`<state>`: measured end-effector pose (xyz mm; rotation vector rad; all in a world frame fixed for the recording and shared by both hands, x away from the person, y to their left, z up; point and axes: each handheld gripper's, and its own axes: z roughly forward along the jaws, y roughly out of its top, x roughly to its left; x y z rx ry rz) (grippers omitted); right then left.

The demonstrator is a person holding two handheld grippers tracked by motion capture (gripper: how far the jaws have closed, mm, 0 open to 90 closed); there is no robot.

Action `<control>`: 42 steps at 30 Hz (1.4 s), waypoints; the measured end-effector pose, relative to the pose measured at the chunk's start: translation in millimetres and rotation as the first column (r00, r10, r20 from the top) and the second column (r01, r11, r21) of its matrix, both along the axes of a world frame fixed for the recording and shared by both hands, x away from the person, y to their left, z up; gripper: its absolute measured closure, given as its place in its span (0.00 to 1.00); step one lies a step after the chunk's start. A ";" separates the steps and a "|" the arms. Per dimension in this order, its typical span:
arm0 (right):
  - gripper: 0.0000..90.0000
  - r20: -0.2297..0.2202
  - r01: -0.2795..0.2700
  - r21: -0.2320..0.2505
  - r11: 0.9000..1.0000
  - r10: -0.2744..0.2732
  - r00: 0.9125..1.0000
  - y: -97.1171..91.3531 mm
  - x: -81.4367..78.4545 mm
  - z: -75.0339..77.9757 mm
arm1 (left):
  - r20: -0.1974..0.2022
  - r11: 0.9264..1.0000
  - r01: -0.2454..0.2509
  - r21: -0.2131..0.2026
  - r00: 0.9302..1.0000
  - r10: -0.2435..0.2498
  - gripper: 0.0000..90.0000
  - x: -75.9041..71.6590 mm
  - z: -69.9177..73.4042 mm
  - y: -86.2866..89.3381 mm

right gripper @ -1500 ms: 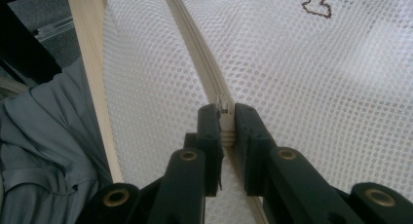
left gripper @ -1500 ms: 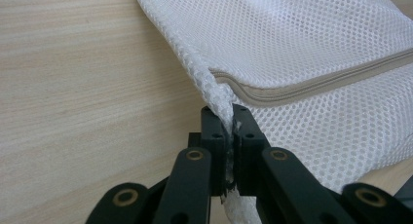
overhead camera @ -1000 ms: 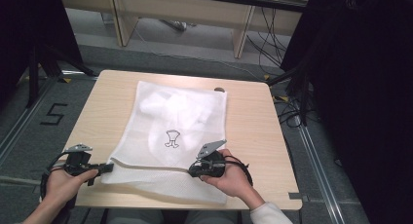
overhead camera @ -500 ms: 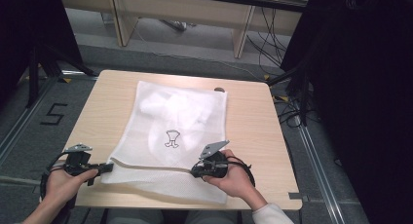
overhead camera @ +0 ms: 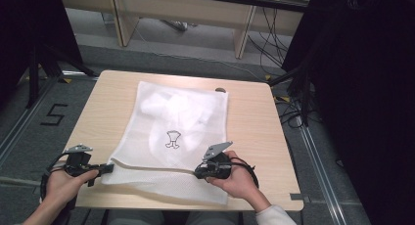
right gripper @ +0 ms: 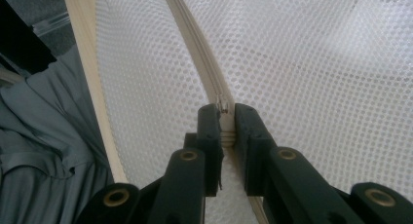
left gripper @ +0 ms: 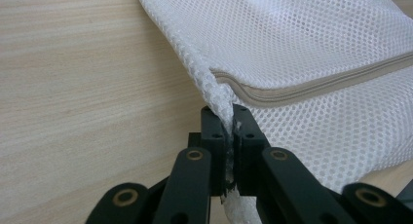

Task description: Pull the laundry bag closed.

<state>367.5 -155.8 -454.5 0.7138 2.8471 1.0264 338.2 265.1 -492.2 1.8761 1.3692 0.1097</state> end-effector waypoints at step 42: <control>0.92 -0.008 0.020 -0.002 1.000 -0.020 1.000 -18.8 -1.8 -1.1 | -0.002 1.000 0.007 0.005 1.000 -0.007 0.95 0.1 -0.2 1.0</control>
